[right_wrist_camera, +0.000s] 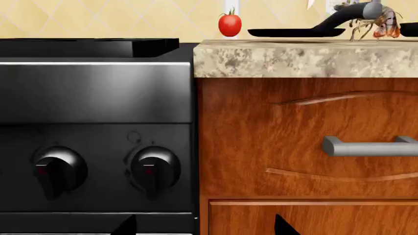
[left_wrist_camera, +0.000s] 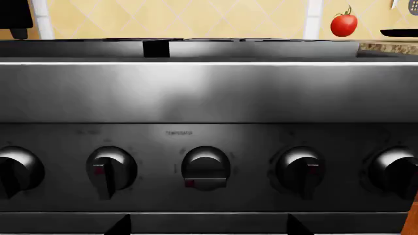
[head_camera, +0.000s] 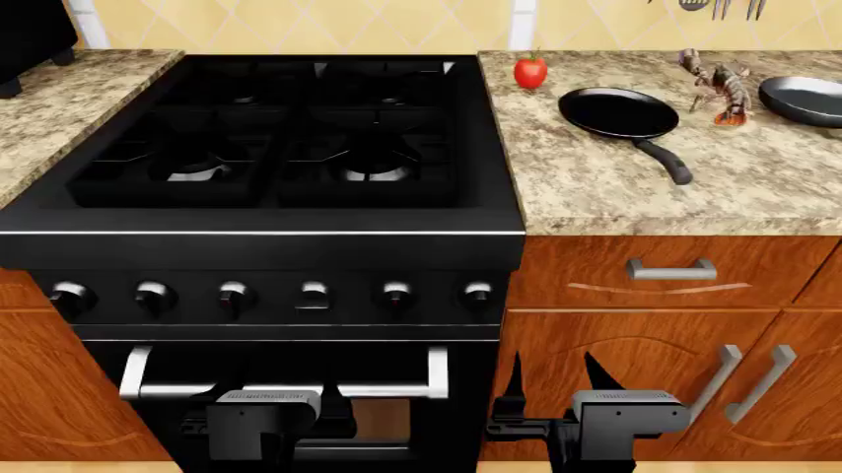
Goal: Place both pans onto different burners. Then place the tomato and the lobster on different pans.
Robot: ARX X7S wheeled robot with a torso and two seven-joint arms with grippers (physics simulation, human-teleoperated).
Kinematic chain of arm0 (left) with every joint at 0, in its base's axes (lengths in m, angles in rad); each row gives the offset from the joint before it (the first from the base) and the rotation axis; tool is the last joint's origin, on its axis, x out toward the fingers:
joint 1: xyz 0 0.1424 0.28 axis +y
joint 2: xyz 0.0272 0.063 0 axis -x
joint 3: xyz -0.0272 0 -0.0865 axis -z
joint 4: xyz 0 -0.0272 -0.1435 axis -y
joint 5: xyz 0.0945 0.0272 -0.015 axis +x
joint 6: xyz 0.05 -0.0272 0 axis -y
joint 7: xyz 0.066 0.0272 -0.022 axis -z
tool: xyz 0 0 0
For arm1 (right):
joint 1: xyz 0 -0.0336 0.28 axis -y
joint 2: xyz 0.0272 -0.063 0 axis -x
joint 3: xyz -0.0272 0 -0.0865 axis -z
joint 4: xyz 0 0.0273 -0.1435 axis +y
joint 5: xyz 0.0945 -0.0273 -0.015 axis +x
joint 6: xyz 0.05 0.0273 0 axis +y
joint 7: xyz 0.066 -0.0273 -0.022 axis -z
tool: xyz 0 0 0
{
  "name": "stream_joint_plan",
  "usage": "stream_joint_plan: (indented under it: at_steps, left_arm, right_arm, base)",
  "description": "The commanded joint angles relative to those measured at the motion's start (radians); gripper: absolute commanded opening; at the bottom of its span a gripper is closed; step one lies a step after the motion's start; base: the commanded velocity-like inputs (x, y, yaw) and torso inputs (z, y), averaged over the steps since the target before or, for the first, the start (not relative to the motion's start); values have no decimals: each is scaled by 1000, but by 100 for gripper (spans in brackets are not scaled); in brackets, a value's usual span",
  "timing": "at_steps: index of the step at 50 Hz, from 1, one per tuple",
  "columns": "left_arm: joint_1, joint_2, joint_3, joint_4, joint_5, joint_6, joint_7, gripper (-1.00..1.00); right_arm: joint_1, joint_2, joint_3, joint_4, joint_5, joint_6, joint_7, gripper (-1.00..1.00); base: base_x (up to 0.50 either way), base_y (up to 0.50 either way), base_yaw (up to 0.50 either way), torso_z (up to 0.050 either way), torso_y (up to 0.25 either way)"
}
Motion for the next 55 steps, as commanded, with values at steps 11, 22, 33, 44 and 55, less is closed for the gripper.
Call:
stream_joint_plan:
  at_steps: [11, 22, 33, 44, 55]
  left_arm:
    - [-13, -43, 50, -32, -49, 23, -54, 100]
    - [-33, -60, 65, -62, -93, 33, -63, 100]
    - [-33, -74, 82, -67, -110, 44, -75, 100]
    - [-29, -88, 98, -46, -135, 37, -77, 100]
    - [-29, -100, 111, -47, -155, 42, -86, 100]
  right_arm:
    - [20, 44, -70, 48, 37, -7, 41, 100]
    - [42, 59, -95, 76, 59, -1, 59, 100]
    - [43, 72, -115, 84, 72, -8, 75, 100]
    - [42, 83, -130, 79, 91, -13, 83, 100]
    - [40, 94, -145, 81, 104, -19, 96, 100]
  base:
    - [0, 0, 0, 0, 0]
    - [0, 0, 0, 43, 0]
    - [0, 0, 0, 50, 0]
    - [0, 0, 0, 50, 0]
    - [0, 0, 0, 50, 0]
